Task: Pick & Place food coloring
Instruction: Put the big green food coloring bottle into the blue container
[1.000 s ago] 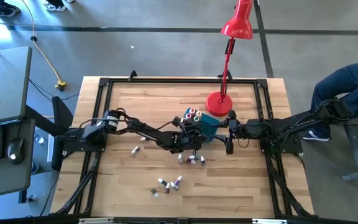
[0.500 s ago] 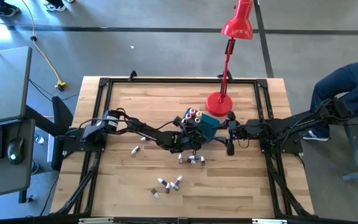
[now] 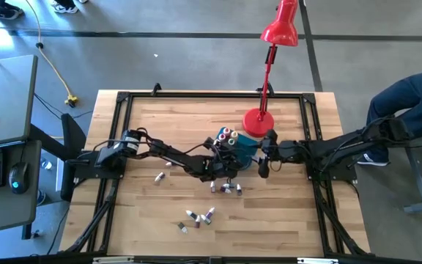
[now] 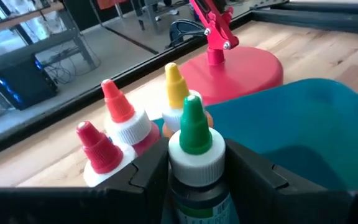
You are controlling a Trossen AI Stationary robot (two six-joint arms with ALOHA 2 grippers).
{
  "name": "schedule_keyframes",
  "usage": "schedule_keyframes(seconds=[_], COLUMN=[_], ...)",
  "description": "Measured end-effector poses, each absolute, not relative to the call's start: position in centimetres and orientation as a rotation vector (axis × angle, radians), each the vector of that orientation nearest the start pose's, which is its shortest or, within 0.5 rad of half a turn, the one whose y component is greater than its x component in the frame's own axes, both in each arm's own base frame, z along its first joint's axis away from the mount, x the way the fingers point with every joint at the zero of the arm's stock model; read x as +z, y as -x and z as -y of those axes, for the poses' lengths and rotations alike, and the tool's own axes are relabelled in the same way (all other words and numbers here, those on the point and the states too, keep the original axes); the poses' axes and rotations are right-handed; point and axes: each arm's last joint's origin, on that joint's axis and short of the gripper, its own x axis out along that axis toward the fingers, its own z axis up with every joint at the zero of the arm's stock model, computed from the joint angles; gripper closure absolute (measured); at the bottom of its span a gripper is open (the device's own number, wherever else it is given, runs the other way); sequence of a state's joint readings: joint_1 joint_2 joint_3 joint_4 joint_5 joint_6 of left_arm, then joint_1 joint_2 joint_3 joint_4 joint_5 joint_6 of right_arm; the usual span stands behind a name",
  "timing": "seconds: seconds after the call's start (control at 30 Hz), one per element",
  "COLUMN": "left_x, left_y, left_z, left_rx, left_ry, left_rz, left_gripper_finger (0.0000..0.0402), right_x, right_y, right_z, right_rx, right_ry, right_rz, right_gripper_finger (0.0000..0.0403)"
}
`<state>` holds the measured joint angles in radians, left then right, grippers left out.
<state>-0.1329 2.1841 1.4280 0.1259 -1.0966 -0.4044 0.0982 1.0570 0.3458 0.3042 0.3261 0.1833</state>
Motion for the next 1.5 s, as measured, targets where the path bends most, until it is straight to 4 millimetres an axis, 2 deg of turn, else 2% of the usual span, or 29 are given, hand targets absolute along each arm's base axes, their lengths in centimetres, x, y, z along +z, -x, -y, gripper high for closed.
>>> schedule_keyframes(seconds=[0.27,0.43,0.63,0.8,1.0,1.07,1.27,1.43,1.5], left_x=[16.2,15.6,15.3,15.3,15.5,16.3,20.5,24.9,27.0], left_y=[-46.4,-45.9,-45.5,-45.6,-45.5,-45.3,-45.1,-44.6,-43.8], left_z=[3.8,2.7,1.9,2.2,3.5,3.9,5.1,5.8,6.1], left_rx=[0.970,1.000,1.051,1.043,1.047,1.047,1.035,1.053,1.068], left_ry=[-0.090,-0.041,-0.010,-0.012,-0.111,-0.154,-0.211,-0.438,-0.535], left_rz=[-0.372,-0.422,-0.430,-0.427,-0.430,-0.428,-0.392,-0.463,-0.515], left_gripper_finger=[0.0260,0.0256,0.0224,0.0203,0.0203,0.0203,0.0204,0.0204,0.0204], right_x=[18.1,18.1,18.1,18.1,18.1,18.1,18.2,18.2,18.2], right_y=[-20.3,-20.3,-20.3,-20.4,-20.4,-20.4,-20.4,-20.4,-20.4], right_z=[-1.0,-1.0,-1.1,-1.2,-1.2,-1.2,-1.2,-1.4,-1.6], right_rx=[-0.201,-0.200,-0.176,-0.148,-0.149,-0.148,-0.148,-0.067,0.000], right_ry=[-0.113,-0.114,-0.121,-0.127,-0.127,-0.126,-0.128,-0.149,-0.182], right_rz=[-0.383,-0.383,-0.385,-0.387,-0.385,-0.385,-0.378,-0.384,-0.392], right_gripper_finger=[0.0193,0.0194,0.0194,0.0193,0.0192,0.0192,0.0192,0.0192,0.0194])
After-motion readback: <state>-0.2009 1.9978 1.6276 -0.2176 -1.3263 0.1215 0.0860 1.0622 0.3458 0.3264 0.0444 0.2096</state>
